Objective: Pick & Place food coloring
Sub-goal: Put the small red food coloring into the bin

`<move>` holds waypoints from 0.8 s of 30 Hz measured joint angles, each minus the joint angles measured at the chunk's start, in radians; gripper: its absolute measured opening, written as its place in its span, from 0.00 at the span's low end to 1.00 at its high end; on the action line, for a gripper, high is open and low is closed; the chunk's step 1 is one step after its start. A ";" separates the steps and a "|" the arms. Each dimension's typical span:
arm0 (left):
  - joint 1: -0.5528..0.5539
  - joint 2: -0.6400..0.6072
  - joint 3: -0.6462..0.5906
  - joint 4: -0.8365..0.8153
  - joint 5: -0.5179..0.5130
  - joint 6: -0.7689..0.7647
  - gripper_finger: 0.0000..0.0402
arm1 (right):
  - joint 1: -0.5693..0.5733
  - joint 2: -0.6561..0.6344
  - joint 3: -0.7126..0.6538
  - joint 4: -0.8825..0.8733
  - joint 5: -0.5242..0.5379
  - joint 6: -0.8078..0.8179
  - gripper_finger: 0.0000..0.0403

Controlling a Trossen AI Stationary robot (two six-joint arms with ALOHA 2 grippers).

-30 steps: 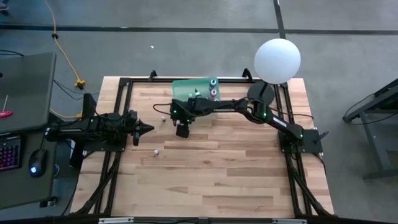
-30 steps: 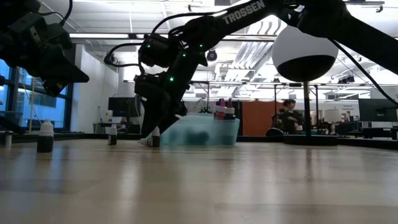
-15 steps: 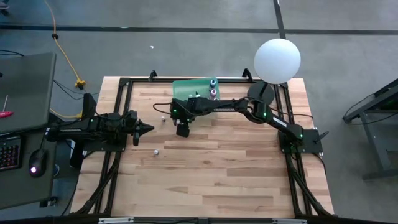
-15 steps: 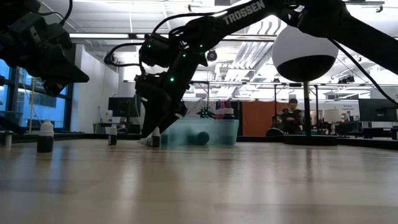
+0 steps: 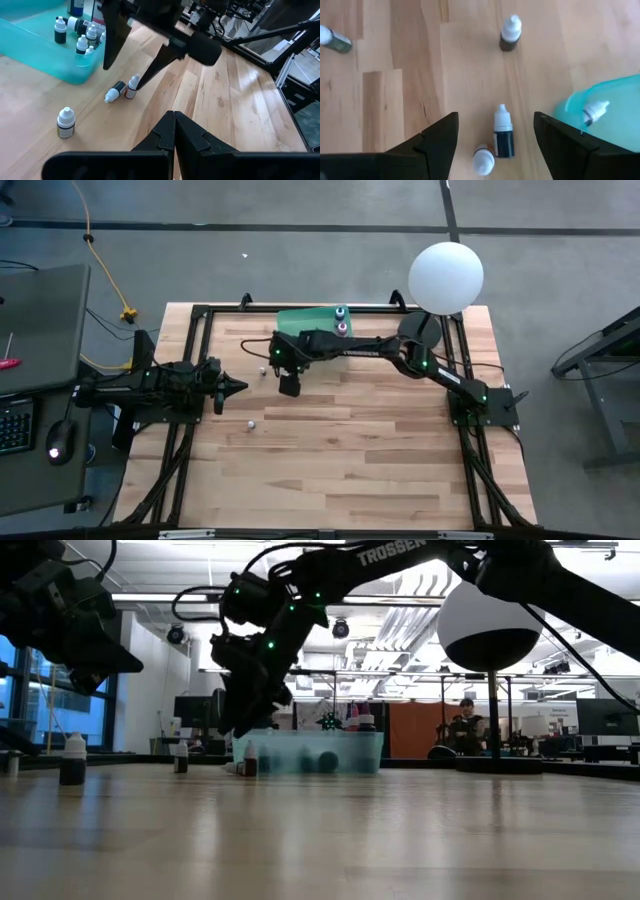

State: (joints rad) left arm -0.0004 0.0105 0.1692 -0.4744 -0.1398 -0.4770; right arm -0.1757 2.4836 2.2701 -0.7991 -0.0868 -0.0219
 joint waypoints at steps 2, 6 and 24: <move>0.000 0.000 0.000 0.000 0.000 0.000 0.00 | 0.000 0.000 0.025 -0.019 0.000 0.000 0.62; 0.000 0.000 0.000 0.000 0.000 0.000 0.00 | 0.000 0.000 0.078 -0.081 -0.002 -0.002 0.62; 0.000 0.000 0.000 0.000 -0.001 0.000 0.00 | -0.002 -0.019 0.083 -0.098 -0.057 0.137 0.62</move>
State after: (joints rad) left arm -0.0005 0.0105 0.1692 -0.4743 -0.1410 -0.4770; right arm -0.1780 2.4649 2.3530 -0.8966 -0.1442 0.1152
